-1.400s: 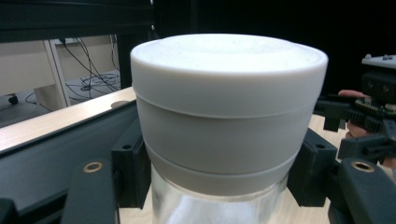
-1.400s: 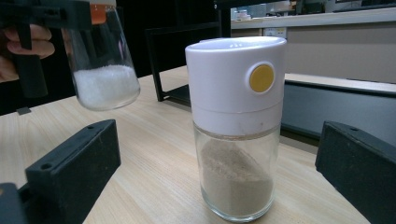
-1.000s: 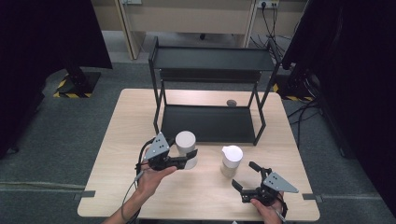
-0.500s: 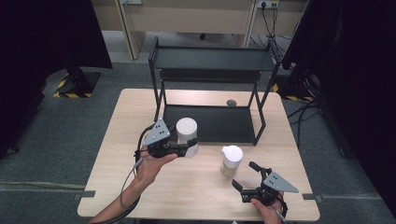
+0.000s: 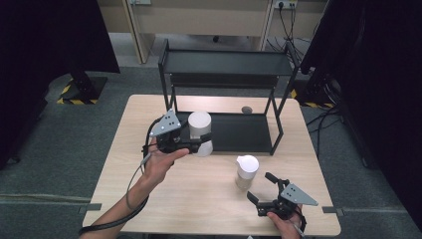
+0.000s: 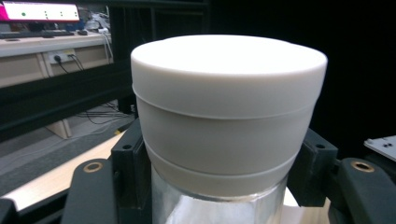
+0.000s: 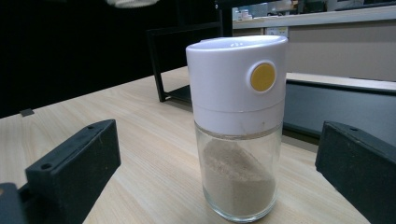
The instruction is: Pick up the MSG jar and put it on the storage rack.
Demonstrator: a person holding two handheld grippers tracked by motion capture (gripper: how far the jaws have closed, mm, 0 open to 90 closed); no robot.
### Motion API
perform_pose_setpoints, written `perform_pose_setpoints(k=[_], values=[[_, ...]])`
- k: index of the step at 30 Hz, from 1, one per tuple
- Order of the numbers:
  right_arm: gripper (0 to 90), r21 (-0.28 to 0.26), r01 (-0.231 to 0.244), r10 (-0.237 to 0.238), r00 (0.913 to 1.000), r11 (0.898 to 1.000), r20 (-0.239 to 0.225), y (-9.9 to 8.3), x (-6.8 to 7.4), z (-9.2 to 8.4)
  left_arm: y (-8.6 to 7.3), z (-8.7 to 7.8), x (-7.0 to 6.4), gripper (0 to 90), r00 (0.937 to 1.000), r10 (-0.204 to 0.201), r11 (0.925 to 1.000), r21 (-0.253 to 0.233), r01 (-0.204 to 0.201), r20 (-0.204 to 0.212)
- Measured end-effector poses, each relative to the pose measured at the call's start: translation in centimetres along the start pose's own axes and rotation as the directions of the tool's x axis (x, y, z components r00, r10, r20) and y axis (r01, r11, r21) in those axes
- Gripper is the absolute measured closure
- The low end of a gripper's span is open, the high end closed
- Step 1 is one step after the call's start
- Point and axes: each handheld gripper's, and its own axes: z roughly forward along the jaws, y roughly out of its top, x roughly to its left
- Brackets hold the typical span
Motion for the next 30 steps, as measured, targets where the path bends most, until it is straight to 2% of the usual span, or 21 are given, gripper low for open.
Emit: perform_pose_setpoints(k=[8, 12, 13, 14, 16, 19, 22, 30], values=[[0.4, -0.002, -0.004, 0.004, 1.0000, 1.000, -0.002, 0.0, 0.0, 0.0, 2.7, 0.0, 0.7, 35.3, 1.0000, -0.007, 1.0000, -0.006, 0.007, 0.000], [0.4, -0.001, -0.005, 0.005, 1.0000, 1.000, -0.003, 0.0, 0.0, 0.0, 4.3, 0.0, 0.7, 35.3, 0.9998, 0.014, 0.9999, -0.009, -0.014, -0.014], [0.4, 0.000, -0.005, 0.005, 1.0000, 1.000, -0.003, 0.0, 0.0, 0.0, 5.2, 0.0, 0.8, 35.3, 0.9998, 0.016, 0.9999, -0.005, -0.016, -0.015], [0.4, 0.000, -0.005, 0.005, 1.0000, 1.000, -0.003, 0.0, 0.0, 0.0, 5.2, 0.0, 0.8, 35.3, 0.9998, 0.016, 0.9999, -0.005, -0.016, -0.015], [0.4, -0.001, -0.006, 0.006, 1.0000, 1.000, -0.004, 0.0, 0.0, 0.0, 6.5, 0.2, 1.0, 35.3, 0.9993, 0.023, 0.9997, 0.001, -0.023, -0.030], [0.4, 0.000, -0.005, 0.005, 1.0000, 1.000, -0.005, 0.0, 0.0, 0.0, 7.3, 0.3, 1.0, 35.3, 0.9985, 0.033, 0.9995, 0.005, -0.032, -0.044], [0.4, 0.000, -0.006, 0.006, 1.0000, 1.000, -0.005, 0.0, 0.0, 0.0, 8.8, 0.6, 1.6, 35.3, 0.9985, 0.017, 0.9998, 0.003, -0.017, -0.051], [0.4, -0.003, -0.003, 0.003, 1.0000, 1.000, -0.007, 0.0, 0.0, 0.0, 11.0, 0.9, 2.8, 35.3, 0.9967, -0.012, 0.9999, -0.001, 0.012, -0.081]])
